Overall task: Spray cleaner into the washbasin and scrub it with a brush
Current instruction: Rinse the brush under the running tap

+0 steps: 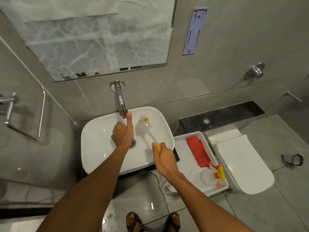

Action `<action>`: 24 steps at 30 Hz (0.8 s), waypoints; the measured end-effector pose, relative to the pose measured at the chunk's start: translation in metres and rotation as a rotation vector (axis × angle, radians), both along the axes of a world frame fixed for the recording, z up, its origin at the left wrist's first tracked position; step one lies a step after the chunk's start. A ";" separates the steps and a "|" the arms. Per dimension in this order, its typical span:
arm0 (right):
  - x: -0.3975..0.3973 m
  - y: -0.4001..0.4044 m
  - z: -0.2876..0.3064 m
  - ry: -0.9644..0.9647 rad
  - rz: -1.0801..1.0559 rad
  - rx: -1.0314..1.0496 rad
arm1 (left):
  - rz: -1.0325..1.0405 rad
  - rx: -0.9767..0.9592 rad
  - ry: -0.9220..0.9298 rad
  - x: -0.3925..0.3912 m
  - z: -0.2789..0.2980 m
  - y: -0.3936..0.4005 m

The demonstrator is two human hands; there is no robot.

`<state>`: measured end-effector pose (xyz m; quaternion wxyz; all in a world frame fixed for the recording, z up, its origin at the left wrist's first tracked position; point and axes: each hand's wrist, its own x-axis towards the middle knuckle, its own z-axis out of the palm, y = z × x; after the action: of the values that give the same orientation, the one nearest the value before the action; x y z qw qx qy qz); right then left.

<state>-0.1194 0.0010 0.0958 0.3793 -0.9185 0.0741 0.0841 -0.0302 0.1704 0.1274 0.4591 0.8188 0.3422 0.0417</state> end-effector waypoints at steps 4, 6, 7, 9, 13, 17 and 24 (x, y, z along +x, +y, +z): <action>0.001 -0.049 -0.016 -0.055 -0.040 -0.034 | -0.144 -0.015 -0.015 0.000 -0.012 -0.039; 0.001 -0.071 -0.025 -0.073 -0.097 -0.034 | -0.231 0.023 -0.077 0.006 -0.018 -0.060; 0.000 -0.080 -0.030 -0.084 -0.130 -0.029 | -0.277 0.055 -0.117 0.010 -0.021 -0.069; -0.002 -0.098 -0.040 -0.099 -0.188 -0.019 | -0.382 0.115 -0.184 0.016 -0.030 -0.090; -0.004 -0.125 -0.066 -0.090 -0.260 -0.051 | -0.585 0.260 -0.209 0.022 -0.049 -0.121; -0.003 -0.146 -0.104 -0.022 -0.300 -0.060 | -0.770 0.368 -0.127 0.026 -0.076 -0.143; -0.001 -0.168 -0.178 0.174 -0.402 -0.043 | -0.867 0.490 -0.055 0.022 -0.134 -0.163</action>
<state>-0.1200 -0.1672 -0.0817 0.3609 -0.8823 0.2900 0.0843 -0.0085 0.0076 -0.0064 0.2371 0.9681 -0.0617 -0.0521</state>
